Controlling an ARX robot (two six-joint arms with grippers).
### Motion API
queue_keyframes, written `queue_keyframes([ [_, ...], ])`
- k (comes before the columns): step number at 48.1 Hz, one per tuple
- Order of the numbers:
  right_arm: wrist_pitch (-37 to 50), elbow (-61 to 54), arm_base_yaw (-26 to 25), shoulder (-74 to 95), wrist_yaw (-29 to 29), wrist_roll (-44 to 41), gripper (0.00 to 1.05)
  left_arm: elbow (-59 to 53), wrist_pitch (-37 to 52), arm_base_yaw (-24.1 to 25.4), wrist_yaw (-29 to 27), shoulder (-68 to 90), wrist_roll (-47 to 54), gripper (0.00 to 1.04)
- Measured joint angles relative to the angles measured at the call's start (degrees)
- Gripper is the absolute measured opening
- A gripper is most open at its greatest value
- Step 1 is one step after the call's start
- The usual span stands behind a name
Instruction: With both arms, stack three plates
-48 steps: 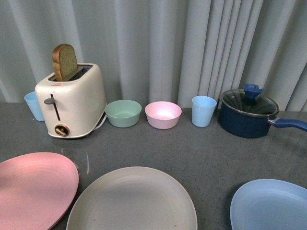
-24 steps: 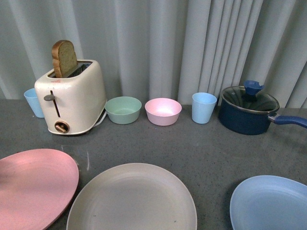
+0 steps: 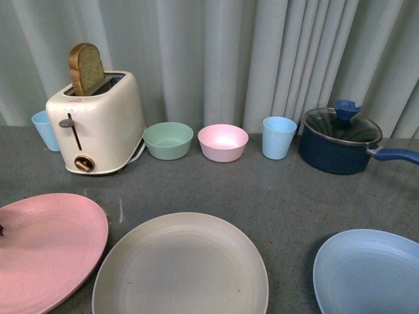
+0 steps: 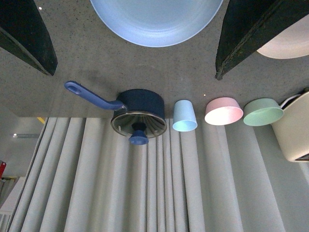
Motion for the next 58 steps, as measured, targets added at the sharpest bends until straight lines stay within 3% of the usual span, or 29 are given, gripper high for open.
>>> queue_keyframes([
  [15, 0.0, 0.0, 0.0, 0.0, 0.0, 0.0, 0.97, 1.3, -3.5, 0.2, 1.0, 0.7, -0.2, 0.98],
  [26, 0.0, 0.0, 0.0, 0.0, 0.0, 0.0, 0.97, 1.4, -4.6, 0.3, 1.4, 0.7, -0.2, 0.68],
  [37, 0.0, 0.0, 0.0, 0.0, 0.0, 0.0, 0.97, 1.4, -5.2, 0.5, 1.5, 0.7, -0.2, 0.19],
  [42, 0.0, 0.0, 0.0, 0.0, 0.0, 0.0, 0.97, 1.4, -5.8, 0.7, 3.0, 0.3, -0.4, 0.06],
  [58, 0.0, 0.0, 0.0, 0.0, 0.0, 0.0, 0.97, 4.7, -13.2, 4.8, 8.0, -4.1, -4.8, 0.03],
])
